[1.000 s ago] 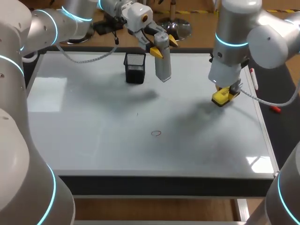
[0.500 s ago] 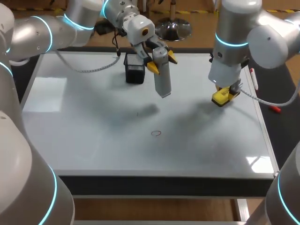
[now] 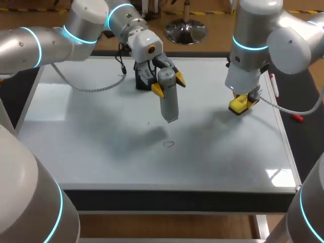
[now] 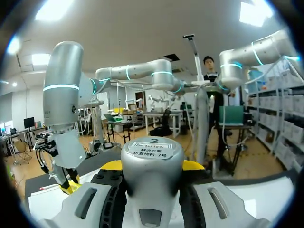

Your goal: Pick up the inspection probe, press it on each red-marked spot on the whiteboard one by one, put down the probe, pick up the eraser, and wipe off all the red marks.

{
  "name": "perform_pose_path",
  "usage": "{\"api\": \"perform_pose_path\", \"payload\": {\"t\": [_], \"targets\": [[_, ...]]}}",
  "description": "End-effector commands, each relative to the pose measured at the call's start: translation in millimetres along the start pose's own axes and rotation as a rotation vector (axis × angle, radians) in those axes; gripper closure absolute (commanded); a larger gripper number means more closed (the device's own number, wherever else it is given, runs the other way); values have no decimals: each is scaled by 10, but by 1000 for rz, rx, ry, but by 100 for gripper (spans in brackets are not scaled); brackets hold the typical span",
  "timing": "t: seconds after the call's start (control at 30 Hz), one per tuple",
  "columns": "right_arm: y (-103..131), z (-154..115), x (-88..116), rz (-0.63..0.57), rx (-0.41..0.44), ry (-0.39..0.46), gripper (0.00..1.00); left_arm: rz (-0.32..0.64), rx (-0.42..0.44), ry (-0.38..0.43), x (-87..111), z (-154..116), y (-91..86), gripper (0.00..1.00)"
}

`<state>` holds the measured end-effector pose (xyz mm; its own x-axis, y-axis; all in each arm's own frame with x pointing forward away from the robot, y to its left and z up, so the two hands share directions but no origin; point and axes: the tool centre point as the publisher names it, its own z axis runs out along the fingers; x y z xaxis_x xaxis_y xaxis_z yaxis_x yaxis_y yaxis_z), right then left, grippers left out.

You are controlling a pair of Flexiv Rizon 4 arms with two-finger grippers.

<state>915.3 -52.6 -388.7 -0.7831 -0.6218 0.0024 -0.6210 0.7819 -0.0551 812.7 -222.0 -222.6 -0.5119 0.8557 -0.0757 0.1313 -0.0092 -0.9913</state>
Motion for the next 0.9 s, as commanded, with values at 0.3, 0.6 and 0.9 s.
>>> {"api": "perform_pose_path", "payload": {"t": [0.3,0.6,0.9], "targets": [[-5,-5,2,-1,2,1,100,-19,4,-206,188,276,86,100],[-5,-5,2,-1,2,1,100,-45,3,-179,215,377,273,100],[-5,-5,2,-1,2,1,100,-33,10,-144,261,390,387,100]]}}
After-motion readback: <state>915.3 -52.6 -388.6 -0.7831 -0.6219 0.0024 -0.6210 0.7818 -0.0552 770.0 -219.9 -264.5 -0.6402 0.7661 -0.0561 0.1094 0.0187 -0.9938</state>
